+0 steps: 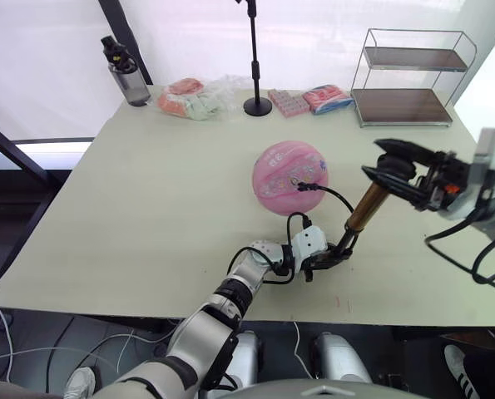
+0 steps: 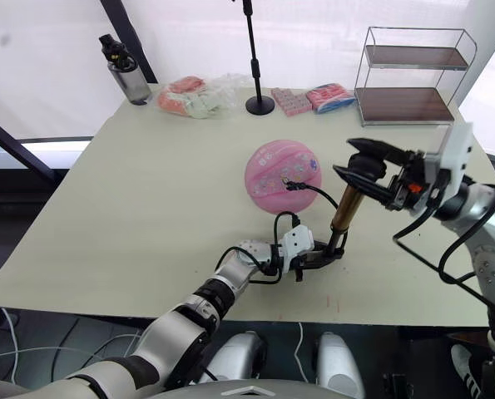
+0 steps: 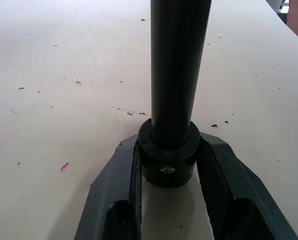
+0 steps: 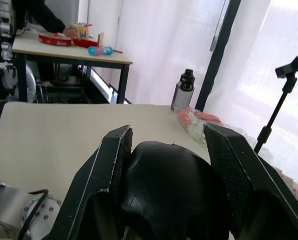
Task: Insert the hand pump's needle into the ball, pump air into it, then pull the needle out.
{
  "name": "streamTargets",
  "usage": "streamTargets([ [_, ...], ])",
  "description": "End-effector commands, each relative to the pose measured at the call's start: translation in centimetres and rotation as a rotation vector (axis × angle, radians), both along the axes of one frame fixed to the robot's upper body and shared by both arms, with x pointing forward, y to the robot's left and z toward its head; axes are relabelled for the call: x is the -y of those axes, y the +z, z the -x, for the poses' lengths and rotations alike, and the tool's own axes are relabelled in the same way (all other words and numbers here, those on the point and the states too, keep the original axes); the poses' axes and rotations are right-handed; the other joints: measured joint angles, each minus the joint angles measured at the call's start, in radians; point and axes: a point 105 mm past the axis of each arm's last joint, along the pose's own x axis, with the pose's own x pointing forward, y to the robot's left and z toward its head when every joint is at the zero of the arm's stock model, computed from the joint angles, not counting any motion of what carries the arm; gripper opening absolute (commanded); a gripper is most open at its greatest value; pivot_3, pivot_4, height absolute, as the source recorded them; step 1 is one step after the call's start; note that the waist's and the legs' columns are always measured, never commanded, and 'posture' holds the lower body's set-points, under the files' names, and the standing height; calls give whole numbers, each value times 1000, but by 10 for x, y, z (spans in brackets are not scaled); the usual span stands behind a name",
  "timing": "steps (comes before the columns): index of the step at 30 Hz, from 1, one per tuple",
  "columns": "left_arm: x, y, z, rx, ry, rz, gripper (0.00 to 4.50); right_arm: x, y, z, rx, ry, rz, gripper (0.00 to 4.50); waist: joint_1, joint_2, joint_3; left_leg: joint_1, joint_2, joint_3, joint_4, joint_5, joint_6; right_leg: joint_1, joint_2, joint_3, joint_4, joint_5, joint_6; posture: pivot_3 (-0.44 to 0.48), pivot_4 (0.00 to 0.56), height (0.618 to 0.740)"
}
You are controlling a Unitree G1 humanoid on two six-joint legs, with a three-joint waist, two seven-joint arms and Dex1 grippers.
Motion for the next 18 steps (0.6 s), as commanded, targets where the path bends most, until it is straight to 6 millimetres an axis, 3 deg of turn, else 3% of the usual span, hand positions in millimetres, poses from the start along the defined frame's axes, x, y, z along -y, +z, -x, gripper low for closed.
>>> streamTargets([
  [1, -20, -41, 16, -134, 21, -126, 1092, -3, -3, 7, 10, 14, 25, 1871, 0, 0, 0, 0, 0, 0, 0, 0, 0, 0, 0, 0, 0, 0, 0, 0, 150, 740],
  [2, -20, -41, 16, -133, 20, -126, 1092, -4, -14, 6, -16, 11, 52, 1871, 1, 0, 0, 0, 0, 0, 0, 0, 0, 0, 0, 0, 0, 0, 0, 0, 150, 740],
  [5, -19, -41, 17, -136, 20, -123, 1092, -13, -77, -1, -170, -23, 149, 1871, 1, -4, -3, 1, 0, 1, 0, 0, 0, 0, -1, -5, 0, 0, 0, 0, 150, 740],
  [14, -19, -41, 17, -141, 23, -119, 1092, -31, -162, 0, -268, -53, 189, 1871, -5, -11, -13, 5, 1, 3, 0, 0, 0, 3, -1, -7, 0, -1, 1, 0, 150, 740],
  [18, -18, -41, 17, -143, 25, -117, 1092, -35, -184, 4, -269, -57, 288, 1871, -5, -9, -17, 6, 1, 2, 0, 0, 0, 3, -1, -7, 0, 0, 0, 0, 150, 740],
])
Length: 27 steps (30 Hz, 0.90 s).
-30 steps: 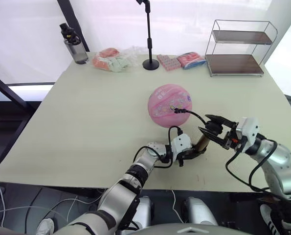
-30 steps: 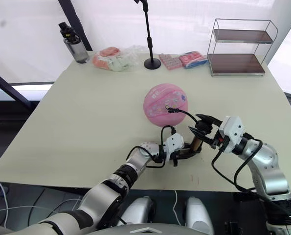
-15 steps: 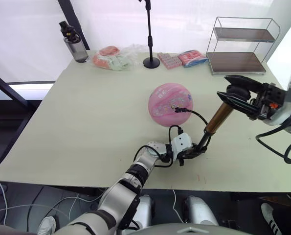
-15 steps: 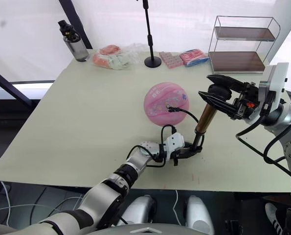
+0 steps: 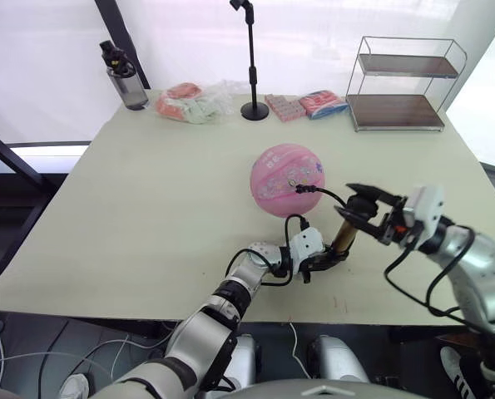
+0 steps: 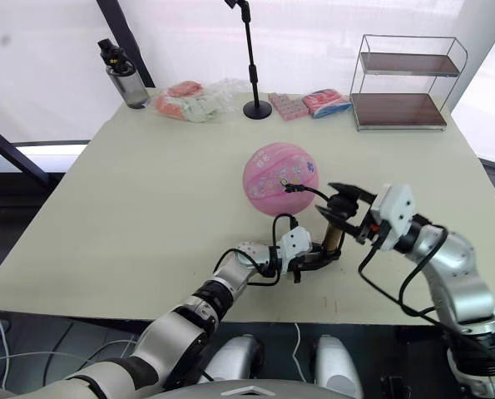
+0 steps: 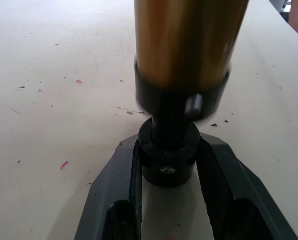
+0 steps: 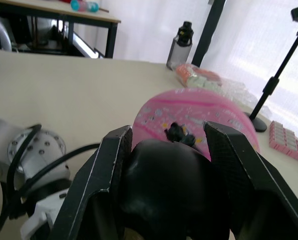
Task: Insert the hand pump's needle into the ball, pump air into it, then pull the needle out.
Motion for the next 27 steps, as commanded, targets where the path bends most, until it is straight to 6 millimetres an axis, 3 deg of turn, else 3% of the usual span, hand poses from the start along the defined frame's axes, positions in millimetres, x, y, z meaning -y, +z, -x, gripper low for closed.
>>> streamTargets([
  [1, -15, -35, 16, -128, 11, -100, 1092, -8, -46, 10, -180, 24, 58, 1871, 0, 0, 0, 0, 0, 0, 0, 0, 0, 0, 0, 0, 0, 0, 0, 0, 150, 740],
  [7, -16, -35, 17, -153, 12, -92, 1092, 7, 24, 0, -40, 26, -88, 1871, 1, 3, 2, -1, 0, -1, 0, 0, 0, 0, 0, -1, 0, 0, 0, 0, 150, 740],
  [9, -16, -35, 17, -153, 9, -93, 1092, 13, 55, 2, 18, 49, -128, 1871, 2, 7, 6, -3, 0, -1, 0, 0, 0, -1, 0, 0, 0, 0, 0, 0, 150, 740],
  [12, -17, -35, 16, -149, 8, -93, 1092, 16, 82, 6, 58, 74, -167, 1871, 5, 10, 12, -6, -1, -1, 0, 0, 0, -4, -1, 0, 0, 0, 0, 0, 150, 740],
  [16, -18, -35, 16, -149, 4, -95, 1092, 27, 132, 14, 144, 91, -180, 1871, 6, 12, 17, -6, -1, -1, 0, 0, 0, -4, -1, 0, 0, 0, 0, 0, 150, 740],
  [21, -18, -34, 15, -158, 9, -88, 1092, 31, 162, 20, 185, 111, -148, 1871, 6, 11, 20, -6, -1, -1, 0, 0, 0, -4, -2, 0, 0, 0, 0, 0, 150, 740],
  [27, -17, -34, 16, -158, 1, -85, 1092, 30, 171, 21, 179, 117, -139, 1871, 8, 10, 23, -9, -1, 0, 0, 0, 0, -6, -2, 0, 0, 0, 0, 0, 150, 740],
])
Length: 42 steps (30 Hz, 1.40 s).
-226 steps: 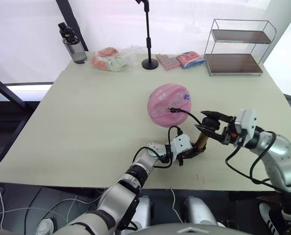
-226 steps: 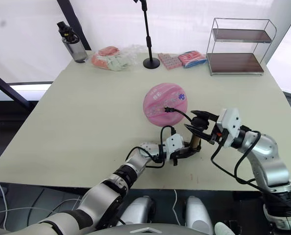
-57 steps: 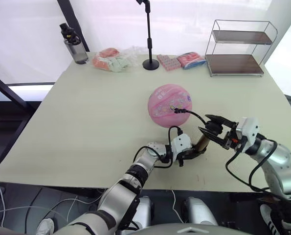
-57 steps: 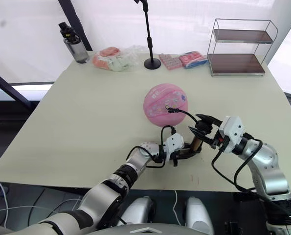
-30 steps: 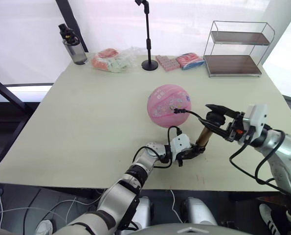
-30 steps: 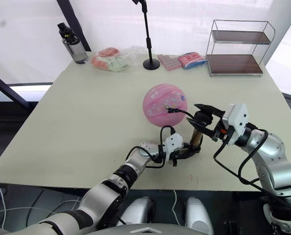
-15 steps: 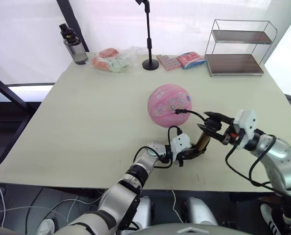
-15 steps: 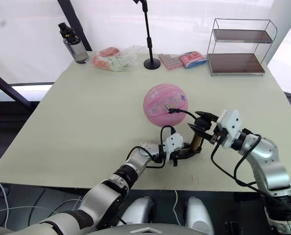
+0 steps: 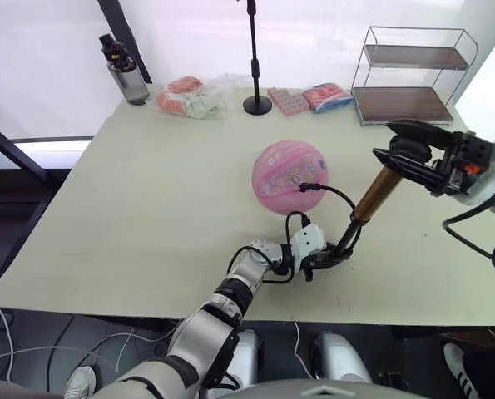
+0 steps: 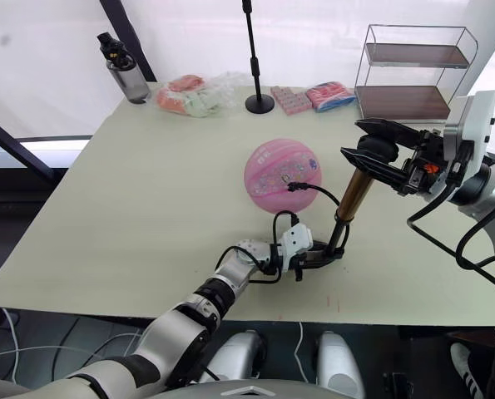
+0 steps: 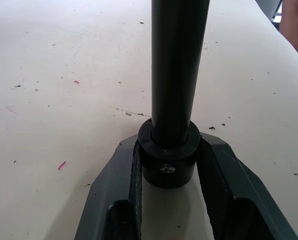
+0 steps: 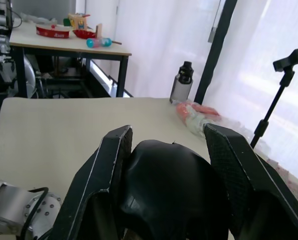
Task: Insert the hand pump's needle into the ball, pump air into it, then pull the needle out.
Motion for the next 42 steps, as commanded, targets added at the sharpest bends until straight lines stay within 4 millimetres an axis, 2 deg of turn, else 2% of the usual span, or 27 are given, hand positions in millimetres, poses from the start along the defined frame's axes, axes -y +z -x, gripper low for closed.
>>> streamTargets([
  [1, -21, -42, 17, -147, 25, -126, 1092, 1, 27, 14, 123, 18, -16, 1871, 1, 0, 0, 0, 0, 0, 0, 0, 0, 0, 0, 0, 0, 0, 0, 0, 150, 740],
  [4, -21, -42, 17, -143, 23, -128, 1092, -3, 17, 13, 91, 25, -26, 1871, 3, 0, 0, -1, 0, 0, 0, 0, 0, -1, 0, 0, 0, 0, 0, 0, 150, 740],
  [8, -21, -42, 16, -138, 26, -132, 1092, -12, -26, 9, 10, 25, 45, 1871, 4, -1, 0, 1, 0, 0, 0, 0, 1, 0, 0, 0, 0, 0, 0, 0, 150, 740],
  [12, -21, -42, 15, -137, 32, -130, 1092, -11, -94, -3, -79, -64, 108, 1871, -1, -6, -4, 4, 0, 1, 0, 0, 1, 3, 1, 0, 0, 0, 0, 0, 150, 740],
  [17, -20, -41, 14, -137, 37, -125, 1092, -10, -150, -12, -149, -160, 152, 1871, -6, -9, -8, 8, 1, 1, 1, 0, 0, 7, 2, 1, 0, -2, 4, 0, 150, 740],
  [20, -20, -41, 14, -137, 38, -126, 1092, -15, -173, -10, -177, -157, 177, 1871, -7, -11, -13, 9, 1, 0, 1, 0, 0, 7, 3, 0, 0, -2, 4, 0, 150, 740],
  [24, -21, -41, 12, -134, 47, -126, 1092, -16, -189, -10, -193, -178, 163, 1871, -6, -12, -15, 9, 1, 0, 1, 0, 0, 7, 2, 1, 0, 0, 1, 0, 150, 740],
  [26, -21, -41, 12, -136, 49, -126, 1092, -18, -190, -8, -189, -164, 169, 1871, -7, -11, -17, 9, 1, 0, 1, 0, 0, 7, 2, 1, 0, 0, 0, 0, 150, 740],
  [31, -22, -40, 10, -124, 56, -127, 1092, -21, -152, -10, -126, -127, 112, 1871, -7, -10, -16, 9, 1, 0, 1, 0, 0, 7, 2, 1, 0, 0, 1, 0, 150, 740],
  [36, -22, -40, 11, -129, 53, -124, 1092, -15, -96, -10, -45, -81, 49, 1871, -4, -7, -13, 6, 1, 0, 1, 0, 0, 5, 2, 1, 0, 0, 0, 0, 150, 740],
  [39, -21, -40, 11, -130, 50, -122, 1092, -8, -55, -7, 13, -60, 21, 1871, -1, -1, -8, 3, 0, 0, 1, 0, 0, 3, 1, 1, 0, 0, 0, 0, 150, 740],
  [42, -21, -39, 11, -134, 47, -120, 1092, 0, -27, -6, 65, -76, 30, 1871, 1, -2, -5, 3, 0, 0, 1, 0, 0, 3, 1, 1, 0, 0, 0, 0, 150, 740],
])
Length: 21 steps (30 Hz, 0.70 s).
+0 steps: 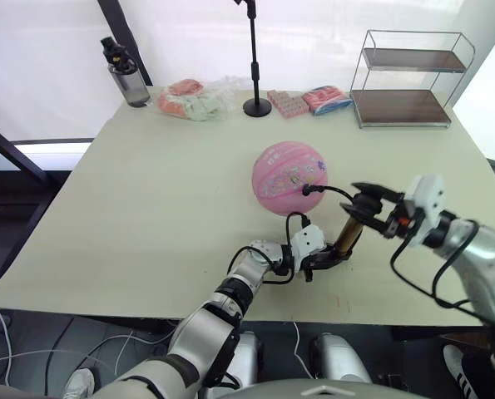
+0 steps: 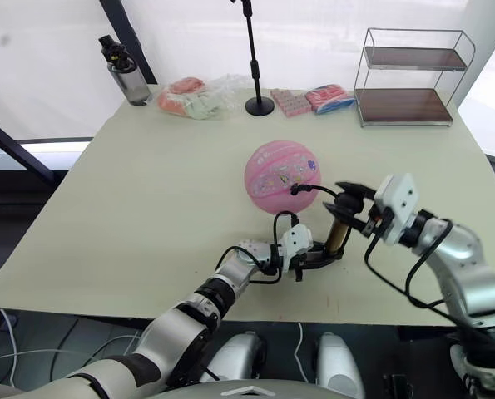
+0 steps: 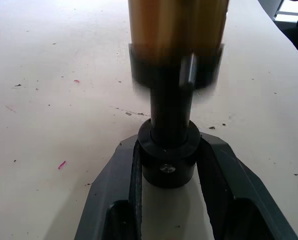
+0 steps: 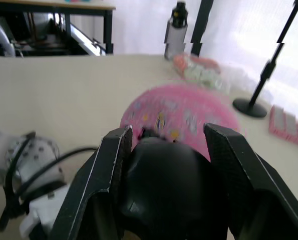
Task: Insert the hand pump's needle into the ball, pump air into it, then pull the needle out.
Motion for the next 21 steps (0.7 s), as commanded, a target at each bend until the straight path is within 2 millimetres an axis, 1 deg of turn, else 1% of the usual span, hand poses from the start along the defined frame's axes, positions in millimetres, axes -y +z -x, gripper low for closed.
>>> streamTargets([
  [1, -20, -37, 13, -131, 29, -113, 1092, 8, 51, 11, 111, 23, -35, 1871, 1, -1, 2, 0, 0, 0, 0, 0, 0, 0, 0, 0, 0, 0, 0, 0, 150, 740],
  [2, -20, -37, 14, -133, 25, -112, 1092, 11, 62, 13, 122, 26, -37, 1871, 1, -3, 4, 0, 0, 0, 0, 0, 0, 0, 0, 0, 0, 0, 0, 0, 150, 740],
  [3, -20, -37, 14, -135, 23, -111, 1092, 13, 71, 15, 138, 30, -31, 1871, 1, 1, 7, 0, 0, 0, 0, 0, 0, 0, 0, 0, 0, 0, 0, 0, 150, 740],
  [5, -20, -37, 14, -137, 21, -111, 1092, 15, 84, 17, 160, 31, -29, 1871, 1, 2, 8, -2, -1, 2, 1, 0, 0, -1, -2, 1, 0, 0, 0, 0, 150, 740],
  [10, -20, -37, 14, -137, 19, -111, 1092, 14, 104, 23, 188, 47, -36, 1871, 3, 0, 9, -3, 0, 0, 0, 0, 0, -2, -1, -1, 0, 0, 0, 0, 150, 740],
  [12, -20, -37, 14, -136, 20, -111, 1092, 15, 105, 21, 195, 32, -24, 1871, 2, 1, 10, -3, 0, 1, 0, 0, 0, -2, -1, 0, 0, 0, 0, 0, 150, 740],
  [17, -20, -37, 14, -132, 21, -110, 1092, 12, 98, 19, 147, 40, -30, 1871, 3, 0, 10, -4, 0, 1, 1, 0, 0, -3, -2, 0, 0, 0, 0, 0, 150, 740],
  [21, -20, -38, 15, -133, 20, -109, 1092, 7, 78, 17, 106, 48, 7, 1871, 3, 0, 10, -4, 0, 1, 1, 0, 0, -3, -2, 0, 0, 0, 0, 0, 150, 740],
])
